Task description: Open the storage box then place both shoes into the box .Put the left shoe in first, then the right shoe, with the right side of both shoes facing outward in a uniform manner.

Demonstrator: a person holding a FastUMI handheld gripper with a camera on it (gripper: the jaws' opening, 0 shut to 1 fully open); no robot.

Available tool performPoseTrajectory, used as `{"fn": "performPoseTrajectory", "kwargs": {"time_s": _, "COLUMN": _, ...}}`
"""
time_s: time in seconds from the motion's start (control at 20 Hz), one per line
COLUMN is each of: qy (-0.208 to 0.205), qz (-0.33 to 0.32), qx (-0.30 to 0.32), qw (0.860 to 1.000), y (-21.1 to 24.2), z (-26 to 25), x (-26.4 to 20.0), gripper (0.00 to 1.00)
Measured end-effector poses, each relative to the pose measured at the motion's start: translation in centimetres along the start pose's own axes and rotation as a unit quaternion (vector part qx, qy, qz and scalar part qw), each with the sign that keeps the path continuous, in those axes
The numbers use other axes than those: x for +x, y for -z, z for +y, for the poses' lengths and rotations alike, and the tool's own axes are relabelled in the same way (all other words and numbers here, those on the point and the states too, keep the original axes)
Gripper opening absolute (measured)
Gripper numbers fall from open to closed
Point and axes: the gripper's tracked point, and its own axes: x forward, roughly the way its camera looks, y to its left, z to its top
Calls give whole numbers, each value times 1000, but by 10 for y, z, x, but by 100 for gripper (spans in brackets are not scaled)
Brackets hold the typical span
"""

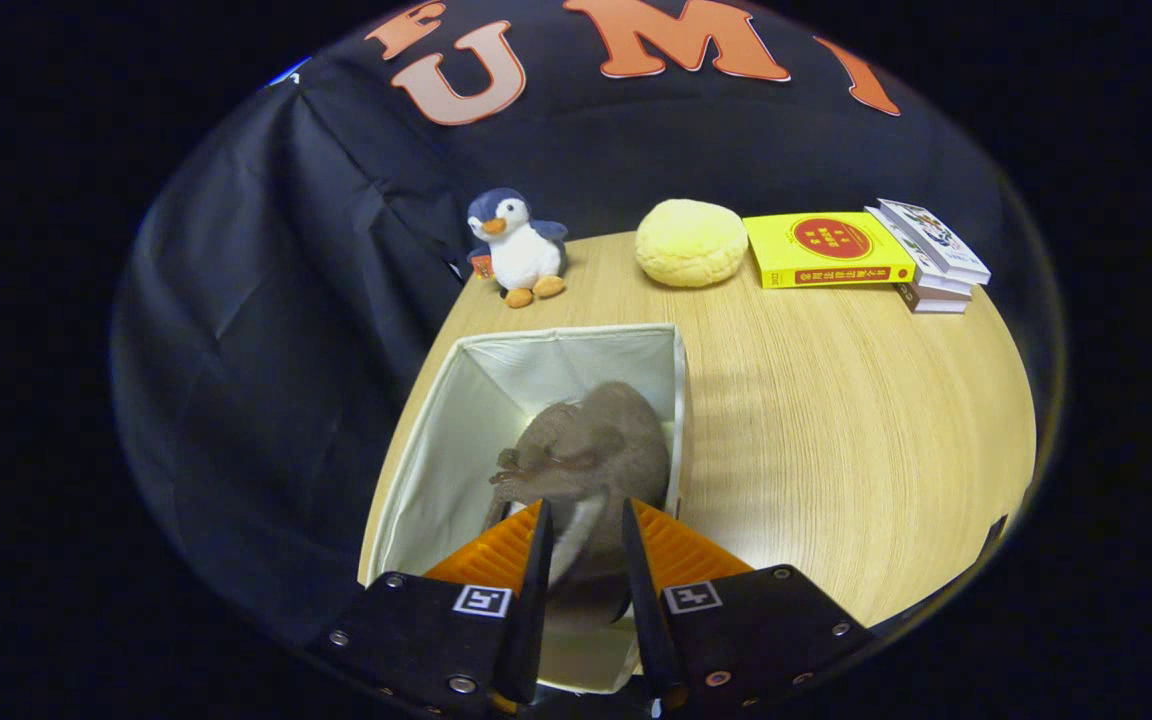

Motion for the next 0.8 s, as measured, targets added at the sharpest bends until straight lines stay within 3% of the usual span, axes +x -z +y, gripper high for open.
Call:
{"fn": "performPoseTrajectory", "kwargs": {"time_s": 0.45, "qy": -20, "qz": -139, "qx": -74, "qw": 987, "y": -59, "z": -59, "x": -94, "gripper": 77}}
{"fn": "performPoseTrajectory", "kwargs": {"time_s": 0.8, "qy": 3, "qz": -244, "qx": -114, "qw": 963, "y": -105, "z": -131, "x": -174, "gripper": 86}}
